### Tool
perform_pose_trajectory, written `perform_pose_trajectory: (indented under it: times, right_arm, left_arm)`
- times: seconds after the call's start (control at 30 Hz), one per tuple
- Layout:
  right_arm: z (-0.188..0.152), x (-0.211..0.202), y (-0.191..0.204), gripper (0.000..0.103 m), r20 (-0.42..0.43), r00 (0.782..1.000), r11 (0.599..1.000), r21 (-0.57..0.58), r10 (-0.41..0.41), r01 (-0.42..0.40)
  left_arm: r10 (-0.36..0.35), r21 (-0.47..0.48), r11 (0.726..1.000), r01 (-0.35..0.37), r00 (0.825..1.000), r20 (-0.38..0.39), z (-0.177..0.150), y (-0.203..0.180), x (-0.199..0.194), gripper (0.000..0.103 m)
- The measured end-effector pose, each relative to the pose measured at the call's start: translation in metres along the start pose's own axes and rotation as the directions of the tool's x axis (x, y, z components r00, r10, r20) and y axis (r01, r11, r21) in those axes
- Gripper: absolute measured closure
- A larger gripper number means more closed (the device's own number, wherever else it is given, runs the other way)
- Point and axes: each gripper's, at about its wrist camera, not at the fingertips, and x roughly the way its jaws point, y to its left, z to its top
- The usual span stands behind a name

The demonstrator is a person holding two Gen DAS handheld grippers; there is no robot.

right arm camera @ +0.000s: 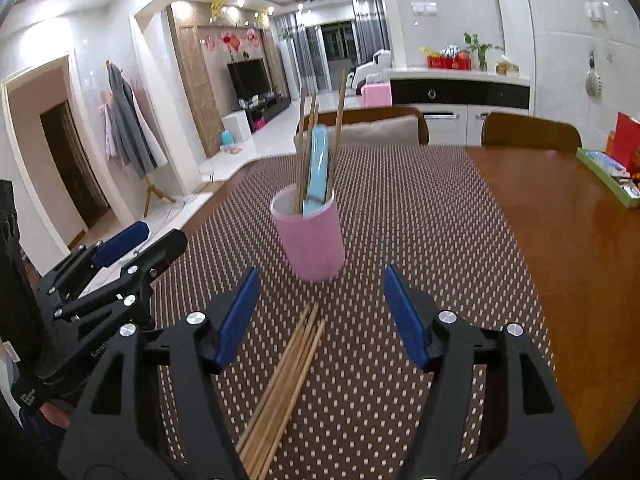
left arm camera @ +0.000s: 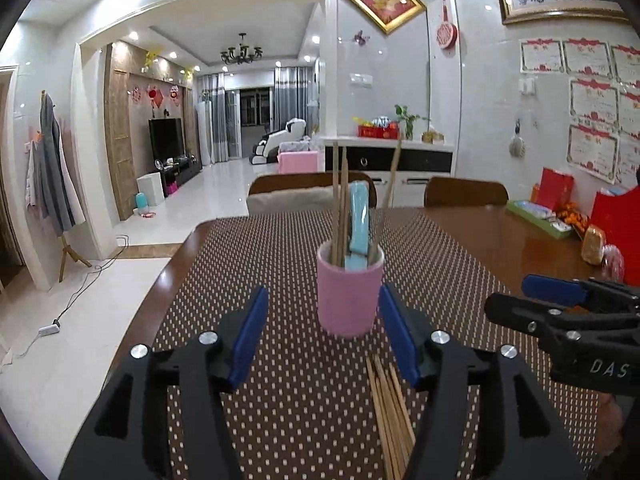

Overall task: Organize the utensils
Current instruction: 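Move both grippers back over the chopstick bundle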

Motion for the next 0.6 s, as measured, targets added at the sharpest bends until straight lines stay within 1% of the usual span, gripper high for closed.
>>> perform_pose_trajectory:
  times: [0.3, 0.6]
  right_arm:
    - [-0.042, 0.029, 0.002, 0.037, -0.116, 0.993, 1.000, -0.017, -0.025, 0.023]
    - [-0.084, 0.061, 0.010, 0.037, -0.232, 0.971, 0.997, -0.064, -0.061, 0.048]
  left_arm:
    - [-0.008, 0.019, 1.000, 0.010, 0.995, -0.101, -0.038, -0.003, 0.009, 0.042]
    - [-0.010, 0.014, 1.000, 0.013, 0.980, -0.197, -0.071, 0.001, 0.023, 0.042]
